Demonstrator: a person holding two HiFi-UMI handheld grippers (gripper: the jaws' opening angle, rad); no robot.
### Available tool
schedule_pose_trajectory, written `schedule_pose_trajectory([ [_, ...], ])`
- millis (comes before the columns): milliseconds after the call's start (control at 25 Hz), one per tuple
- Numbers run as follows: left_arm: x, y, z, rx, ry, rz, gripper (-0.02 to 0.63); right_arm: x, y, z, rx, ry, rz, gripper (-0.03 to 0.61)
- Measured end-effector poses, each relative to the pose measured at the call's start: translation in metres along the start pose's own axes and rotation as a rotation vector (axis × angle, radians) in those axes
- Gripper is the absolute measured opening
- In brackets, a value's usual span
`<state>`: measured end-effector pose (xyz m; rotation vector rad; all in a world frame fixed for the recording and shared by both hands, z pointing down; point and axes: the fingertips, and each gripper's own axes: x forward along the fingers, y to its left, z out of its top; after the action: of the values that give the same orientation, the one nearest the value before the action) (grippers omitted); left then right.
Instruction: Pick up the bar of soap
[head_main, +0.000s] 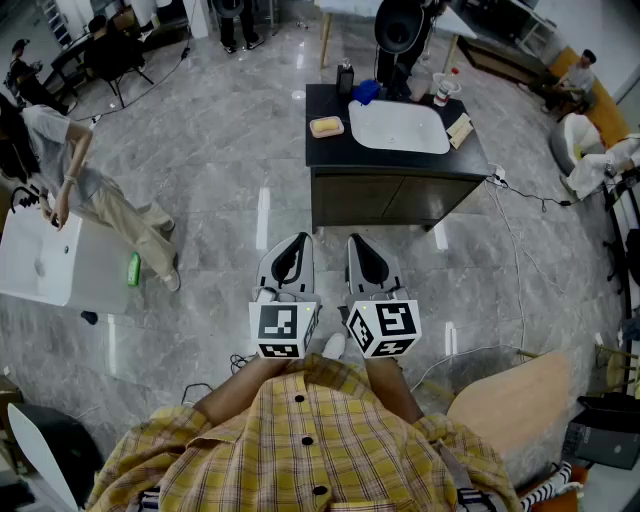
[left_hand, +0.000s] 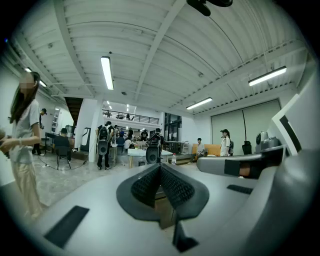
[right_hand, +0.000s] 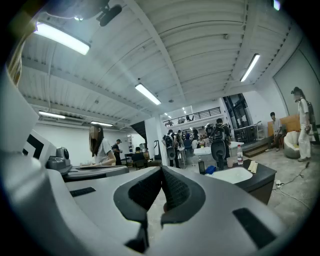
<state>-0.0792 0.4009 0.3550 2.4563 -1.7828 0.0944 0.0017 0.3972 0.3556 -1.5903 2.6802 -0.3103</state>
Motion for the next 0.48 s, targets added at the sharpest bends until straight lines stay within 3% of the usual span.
schedule_pose_trajectory([
  [480, 0.013, -0.009, -0.001, 0.009, 0.006, 0.008, 0.009, 0.001, -0.021, 0.0, 0.0, -0.004, -0.004, 0.02],
])
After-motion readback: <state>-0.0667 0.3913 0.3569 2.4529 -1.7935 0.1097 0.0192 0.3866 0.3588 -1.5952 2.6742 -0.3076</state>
